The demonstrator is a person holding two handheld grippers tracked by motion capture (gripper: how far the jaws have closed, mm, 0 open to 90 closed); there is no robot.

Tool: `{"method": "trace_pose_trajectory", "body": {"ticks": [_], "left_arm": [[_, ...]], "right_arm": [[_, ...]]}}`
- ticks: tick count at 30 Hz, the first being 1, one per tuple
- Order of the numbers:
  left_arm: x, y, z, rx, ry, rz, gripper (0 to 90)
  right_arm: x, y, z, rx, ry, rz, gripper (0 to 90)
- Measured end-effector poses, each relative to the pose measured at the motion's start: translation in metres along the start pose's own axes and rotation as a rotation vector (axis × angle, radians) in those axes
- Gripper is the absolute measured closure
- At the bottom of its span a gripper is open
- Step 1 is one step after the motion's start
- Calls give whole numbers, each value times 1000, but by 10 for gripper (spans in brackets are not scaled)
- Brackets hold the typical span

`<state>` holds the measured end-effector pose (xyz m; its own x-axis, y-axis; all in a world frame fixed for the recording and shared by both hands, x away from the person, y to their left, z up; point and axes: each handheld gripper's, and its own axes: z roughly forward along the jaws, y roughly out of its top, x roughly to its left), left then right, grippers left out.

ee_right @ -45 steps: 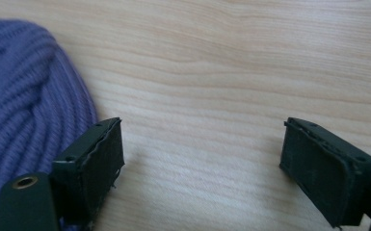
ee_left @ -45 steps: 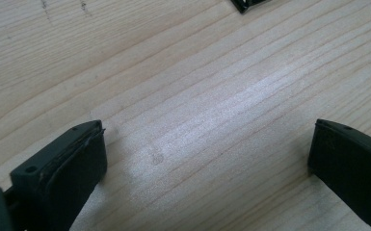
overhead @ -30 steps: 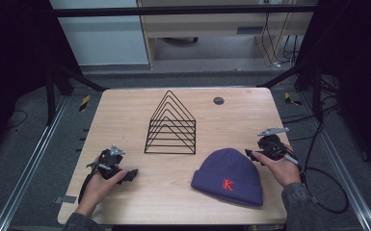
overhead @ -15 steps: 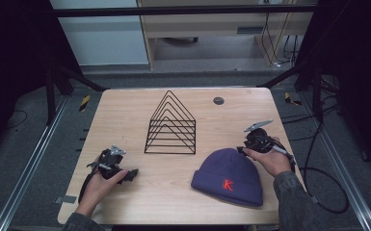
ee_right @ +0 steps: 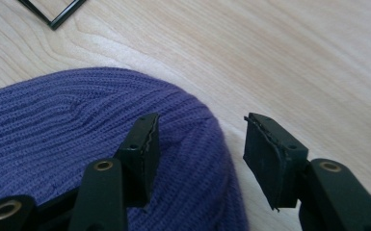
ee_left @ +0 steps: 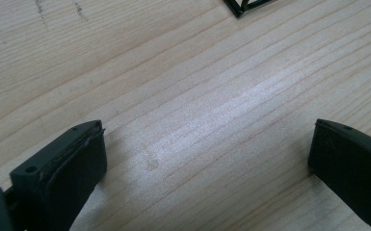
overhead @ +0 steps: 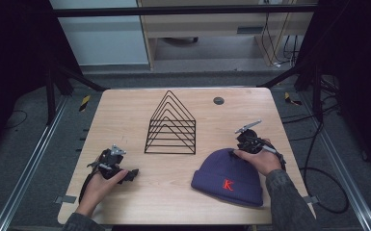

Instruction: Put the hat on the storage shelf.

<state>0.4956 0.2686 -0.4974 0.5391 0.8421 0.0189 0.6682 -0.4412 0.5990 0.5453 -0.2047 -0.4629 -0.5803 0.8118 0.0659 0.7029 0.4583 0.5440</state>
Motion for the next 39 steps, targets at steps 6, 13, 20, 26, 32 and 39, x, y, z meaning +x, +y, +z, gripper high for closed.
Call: {"method": "trace_pose_trajectory", "body": {"ticks": [6, 13, 20, 26, 32, 39], "left_arm": [[0, 0, 0, 2, -2, 0, 0], [-1, 0, 0, 1, -4, -3, 0], [-1, 0, 0, 2, -4, -3, 0], [-1, 0, 0, 0, -4, -2, 0], [-1, 0, 0, -1, -5, 0, 0], [-1, 0, 0, -5, -7, 4, 0]], "right_arm": [[7, 2, 11, 49, 7, -3, 457], [10, 2, 14, 78, 0, -17, 566], [10, 1, 9, 61, 16, -29, 760], [12, -1, 2, 35, 13, -52, 792], [13, -6, -26, -80, 22, -67, 795], [20, -12, -67, -211, 53, -87, 795]]}}
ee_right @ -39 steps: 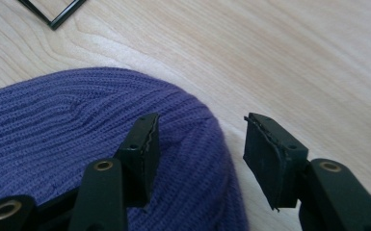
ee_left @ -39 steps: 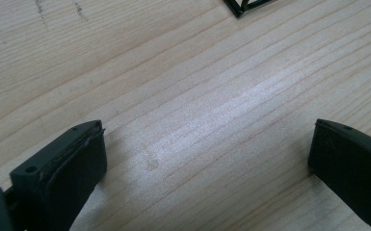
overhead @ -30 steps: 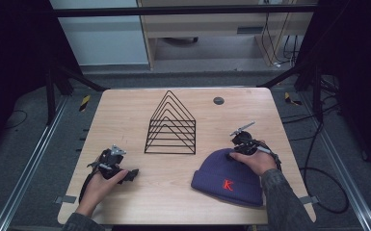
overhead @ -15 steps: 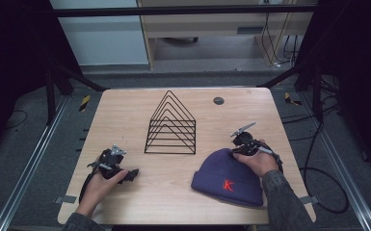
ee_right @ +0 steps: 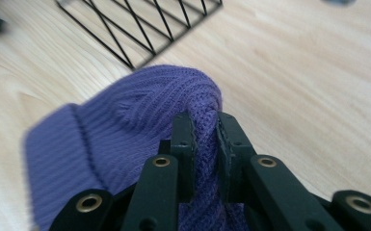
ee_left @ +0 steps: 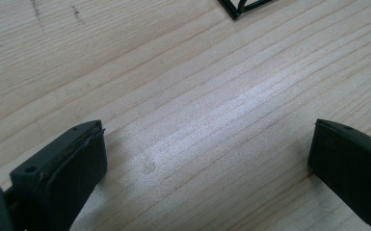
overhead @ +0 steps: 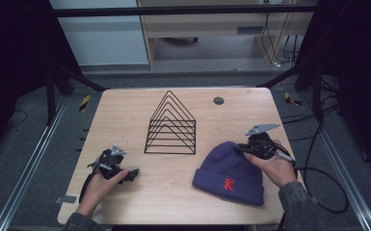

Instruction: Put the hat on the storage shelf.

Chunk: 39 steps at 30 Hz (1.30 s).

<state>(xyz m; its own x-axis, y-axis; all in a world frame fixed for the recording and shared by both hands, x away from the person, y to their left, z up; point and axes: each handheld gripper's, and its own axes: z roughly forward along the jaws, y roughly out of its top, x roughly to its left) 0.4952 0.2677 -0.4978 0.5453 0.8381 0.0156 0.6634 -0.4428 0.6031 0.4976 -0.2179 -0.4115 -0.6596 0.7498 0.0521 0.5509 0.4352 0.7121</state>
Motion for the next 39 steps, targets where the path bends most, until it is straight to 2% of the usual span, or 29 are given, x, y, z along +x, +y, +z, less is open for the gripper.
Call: {"method": "trace_pose_trajectory", "body": {"ticks": [3, 7, 12, 15, 17, 18, 19, 20, 23, 26, 29, 33, 37, 39], "left_arm": [[0, 0, 0, -2, -2, 4, 0], [0, 1, 0, 2, -22, 27, 0], [-2, 2, -4, -2, -42, 48, 36], [-2, 7, -13, -67, -33, 50, 42], [-3, 12, -23, -124, -51, 33, 44], [-5, 17, -35, -176, -69, 28, 46], [-5, 17, -35, -176, -69, 28, 53], [-6, 22, -42, -200, -60, 40, 53], [-7, 36, -62, -280, -59, 36, 72], [-8, 50, -75, -306, -53, 56, 84], [-5, 67, -88, -341, -59, 44, 92], [-2, 92, -109, -403, -39, 49, 121], [1, 115, -118, -406, -39, 66, 124], [2, 125, -117, -414, -47, 56, 119]], "right_arm": [[7, 3, -18, -55, 16, -5, 795], [19, 11, -39, -125, 39, -49, 795], [32, 27, -59, -183, 44, -102, 795], [33, 37, -64, -205, 39, -120, 796], [31, 44, -66, -221, 28, -127, 795], [29, 50, -68, -235, 27, -121, 795], [29, 50, -68, -235, 27, -121, 795], [27, 58, -71, -258, 25, -114, 795], [24, 73, -76, -283, 11, -114, 795], [22, 91, -80, -304, 1, -122, 795], [19, 110, -85, -329, -14, -127, 795], [19, 131, -94, -376, -21, -125, 795], [18, 150, -100, -425, -16, -120, 794], [17, 159, -101, -443, -16, -122, 794]]}}
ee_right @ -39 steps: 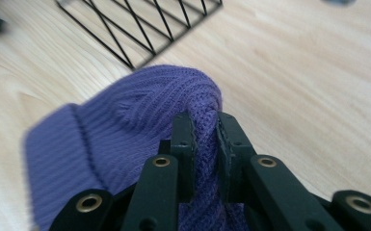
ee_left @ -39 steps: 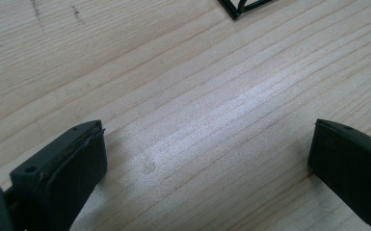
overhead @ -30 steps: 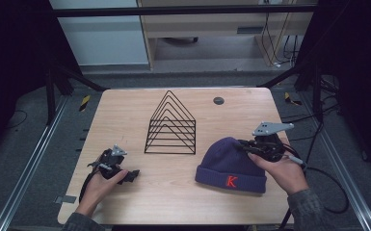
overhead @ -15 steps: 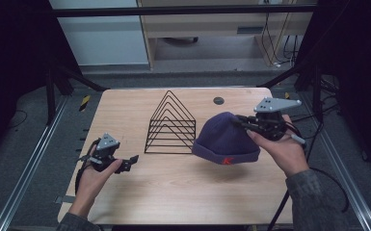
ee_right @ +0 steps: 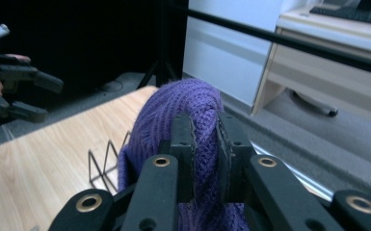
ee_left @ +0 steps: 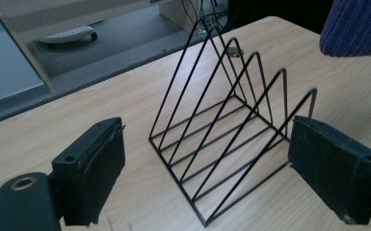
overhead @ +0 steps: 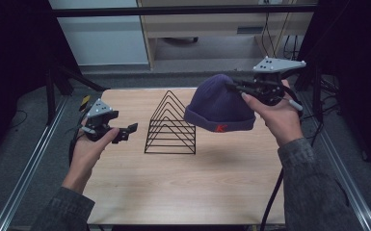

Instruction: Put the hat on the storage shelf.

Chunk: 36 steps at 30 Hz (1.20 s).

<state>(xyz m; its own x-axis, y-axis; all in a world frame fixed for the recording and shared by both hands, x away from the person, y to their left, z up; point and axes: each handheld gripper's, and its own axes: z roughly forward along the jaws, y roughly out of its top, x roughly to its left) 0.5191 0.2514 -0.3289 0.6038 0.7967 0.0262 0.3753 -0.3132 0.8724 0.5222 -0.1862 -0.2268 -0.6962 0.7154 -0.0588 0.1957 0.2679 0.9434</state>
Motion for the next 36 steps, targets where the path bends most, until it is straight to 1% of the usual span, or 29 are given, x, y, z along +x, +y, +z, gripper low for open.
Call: {"method": "trace_pose_trajectory", "body": {"ticks": [1, 3, 5, 7, 10, 11, 12, 14, 16, 17, 21, 22, 24, 26, 27, 29, 32, 36], "left_arm": [[-1, 3, 3, 2, 0, 0, 109], [-5, 10, 11, 5, -15, 9, 98], [-10, 18, 16, -3, -36, 11, 93], [-12, 28, 18, -20, -50, 12, 90], [-10, 43, 16, -41, -72, 5, 92], [-10, 46, 15, -41, -73, 5, 93], [-9, 50, 14, -33, -69, 16, 93], [-8, 56, 10, -32, -60, 30, 94], [-7, 60, 6, -34, -63, 26, 94], [-7, 61, 4, -41, -63, 21, 94], [-6, 60, 0, -47, -73, 15, 94], [-7, 59, -1, -57, -77, 11, 94], [-8, 59, -4, -65, -89, 19, 93], [-9, 58, -6, -77, -101, 15, 92], [-10, 58, -6, -80, -106, 13, 91], [-11, 57, -6, -79, -114, 22, 91], [-12, 55, -7, -83, -127, 24, 91], [-14, 53, -7, -89, -135, 29, 91]], "right_arm": [[-1, 3, 1, -9, -1, -2, 794], [-2, 9, 5, -24, 5, 13, 794], [-3, 14, 9, -31, 11, 20, 794], [-2, 20, 13, -32, 13, 11, 794], [0, 30, 17, -43, 26, 2, 794], [2, 35, 19, -45, 30, -1, 795], [3, 37, 20, -43, 34, -2, 794], [5, 42, 23, -45, 31, -6, 794], [10, 47, 27, -47, 31, -7, 794], [12, 49, 29, -50, 28, -12, 794], [22, 55, 34, -59, 45, -13, 794], [25, 57, 35, -60, 45, -18, 794], [32, 59, 38, -58, 50, -27, 794], [37, 61, 41, -62, 56, -30, 794], [39, 62, 43, -59, 60, -29, 794], [44, 62, 47, -54, 67, -34, 794], [50, 62, 52, -47, 76, -37, 793], [53, 60, 57, -45, 81, -31, 793]]}}
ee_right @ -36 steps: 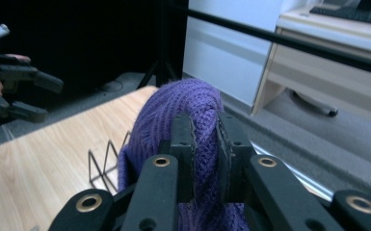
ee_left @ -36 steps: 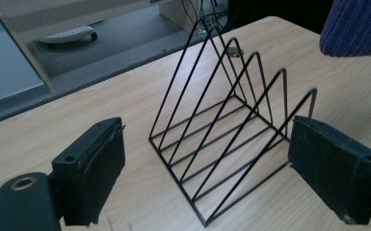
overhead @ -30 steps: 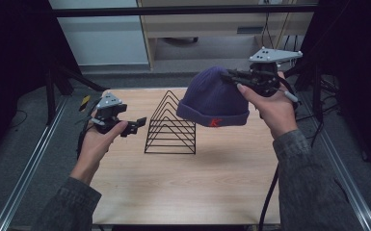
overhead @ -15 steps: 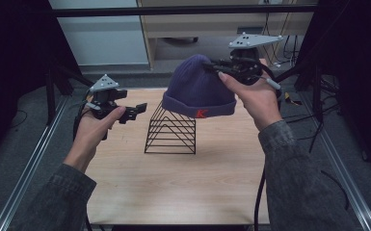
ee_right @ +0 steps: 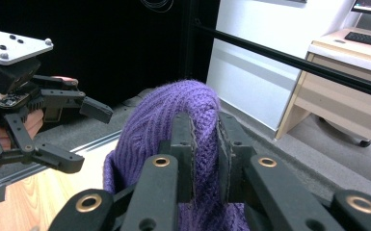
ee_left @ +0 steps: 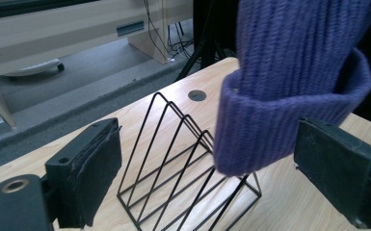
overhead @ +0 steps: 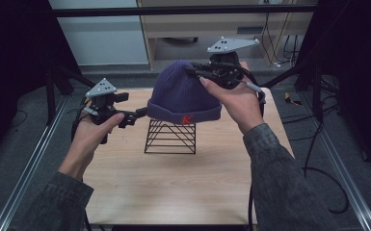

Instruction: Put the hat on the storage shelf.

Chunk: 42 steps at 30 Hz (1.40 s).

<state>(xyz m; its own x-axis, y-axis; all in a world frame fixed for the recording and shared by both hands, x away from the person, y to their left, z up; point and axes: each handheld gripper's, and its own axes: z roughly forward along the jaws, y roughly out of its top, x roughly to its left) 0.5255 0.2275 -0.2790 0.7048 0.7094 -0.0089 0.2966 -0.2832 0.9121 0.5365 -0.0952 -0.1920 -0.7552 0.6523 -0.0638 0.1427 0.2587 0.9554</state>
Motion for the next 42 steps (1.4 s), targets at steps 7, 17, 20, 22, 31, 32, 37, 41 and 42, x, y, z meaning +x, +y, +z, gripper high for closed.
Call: {"method": "trace_pose_trajectory", "body": {"ticks": [7, 17, 20, 22, 31, 32, 37, 41, 42], "left_arm": [[0, -2, 3, 2, -14, 10, 89], [0, -4, 12, 21, -33, 26, 80], [0, -5, 20, 43, -46, 33, 72], [0, -7, 26, 61, -67, 33, 68], [2, -7, 40, 105, -37, 34, 554], [3, -7, 42, 103, -26, 34, 560], [6, -9, 47, 119, -1, 24, 591], [8, -10, 48, 132, 22, 25, 588], [9, -10, 48, 135, 24, 26, 588]], "right_arm": [[2, 1, 7, -5, 11, 8, 792], [9, 6, 17, -18, 40, 6, 791], [11, 9, 19, -26, 44, 8, 791], [13, 10, 20, -31, 48, 4, 791], [9, 7, 29, -7, 38, 0, 787], [7, 6, 30, -5, 35, 7, 787], [1, 0, 36, 10, 31, 24, 785], [-1, -5, 41, 30, 34, 28, 780], [-2, -6, 42, 31, 37, 31, 779]]}}
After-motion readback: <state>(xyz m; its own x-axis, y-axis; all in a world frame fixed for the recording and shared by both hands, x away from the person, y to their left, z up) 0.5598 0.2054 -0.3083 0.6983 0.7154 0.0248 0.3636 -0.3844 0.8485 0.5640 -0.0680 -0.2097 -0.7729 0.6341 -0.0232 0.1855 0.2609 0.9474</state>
